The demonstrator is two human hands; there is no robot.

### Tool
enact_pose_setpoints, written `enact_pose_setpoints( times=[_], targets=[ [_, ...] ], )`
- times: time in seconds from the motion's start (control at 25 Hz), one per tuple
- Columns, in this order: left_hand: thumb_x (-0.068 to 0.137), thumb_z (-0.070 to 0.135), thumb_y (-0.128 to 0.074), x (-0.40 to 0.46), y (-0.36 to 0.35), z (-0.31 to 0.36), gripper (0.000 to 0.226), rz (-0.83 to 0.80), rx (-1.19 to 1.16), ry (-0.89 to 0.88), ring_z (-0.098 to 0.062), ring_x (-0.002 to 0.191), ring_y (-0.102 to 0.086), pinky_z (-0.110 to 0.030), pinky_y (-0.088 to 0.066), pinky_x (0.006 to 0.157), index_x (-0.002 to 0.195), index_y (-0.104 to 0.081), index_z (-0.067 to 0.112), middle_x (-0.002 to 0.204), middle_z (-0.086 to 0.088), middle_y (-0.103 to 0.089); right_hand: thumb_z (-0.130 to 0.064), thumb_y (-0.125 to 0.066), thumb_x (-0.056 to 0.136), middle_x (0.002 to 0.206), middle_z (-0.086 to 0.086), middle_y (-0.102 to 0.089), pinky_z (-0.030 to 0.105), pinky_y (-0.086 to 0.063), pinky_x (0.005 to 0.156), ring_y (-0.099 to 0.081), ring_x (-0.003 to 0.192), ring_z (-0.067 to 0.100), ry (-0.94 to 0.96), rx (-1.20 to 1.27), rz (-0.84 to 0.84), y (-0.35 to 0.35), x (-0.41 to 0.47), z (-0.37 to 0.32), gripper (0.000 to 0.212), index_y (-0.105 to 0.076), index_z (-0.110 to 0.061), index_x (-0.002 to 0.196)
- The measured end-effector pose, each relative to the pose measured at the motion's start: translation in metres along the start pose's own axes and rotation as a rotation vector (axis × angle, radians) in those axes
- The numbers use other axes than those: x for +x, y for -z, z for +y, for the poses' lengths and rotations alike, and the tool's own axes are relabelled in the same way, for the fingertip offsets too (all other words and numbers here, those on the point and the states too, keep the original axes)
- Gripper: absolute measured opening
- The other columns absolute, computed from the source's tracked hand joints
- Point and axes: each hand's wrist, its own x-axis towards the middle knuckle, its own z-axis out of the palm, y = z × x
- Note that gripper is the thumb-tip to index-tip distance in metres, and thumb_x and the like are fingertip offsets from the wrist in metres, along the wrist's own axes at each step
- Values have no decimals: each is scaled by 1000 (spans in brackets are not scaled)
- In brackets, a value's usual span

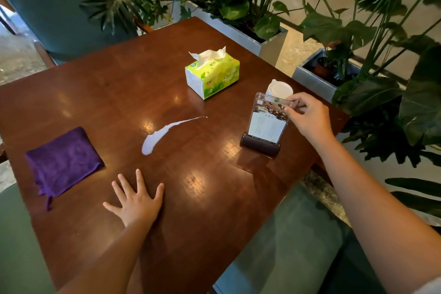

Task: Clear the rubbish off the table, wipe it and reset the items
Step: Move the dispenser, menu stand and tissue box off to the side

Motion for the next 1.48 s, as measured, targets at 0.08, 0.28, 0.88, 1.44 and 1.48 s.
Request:
enact_pose_setpoints(
  times=[0.08,0.28,0.88,1.44,1.48],
  targets=[
    [86,65,-30,-3,-1,4,76,16,-12,3,-27,142,13,-66,0,106,148,-4,29,157,-12,5,-9,-66,82,101,6,-66,21,-46,73,-59,95,18,-25,9,-1,0,-3,-1,15,-65,-13,97],
    [87,55,-40,-17,-9,21,70,87,37,-286,-20,143,5,-62,-1,108,147,-20,23,158,-7,-2,-15,-67,80,101,6,-65,20,-45,68,-59,94,19,-9,-119,-24,6,-6,-7,20,-66,-15,100],
    [78,66,-38,22,-26,77,76,89,128,-568,-24,142,-10,-64,-5,104,144,-25,33,153,-8,-25,-30,-65,83,147,17,-31,46,-36,101,-28,134,34,347,-541,-310,-161,86,-93,69,-30,-16,141],
    [70,66,-49,26,-31,78,81,111,94,-572,-27,141,-16,-65,-5,102,142,-34,32,151,-10,-30,-13,-72,78,134,12,-40,47,-51,86,-24,135,33,311,-612,-258,-278,151,-72,63,-36,-14,131],
    [71,66,-48,26,-31,77,81,113,95,-573,-27,141,-16,-65,-5,102,142,-33,32,151,-10,-29,-12,-73,77,128,12,-44,42,-52,86,-31,130,30,319,-609,-218,-279,149,-70,57,-40,-11,125]
  ],
)
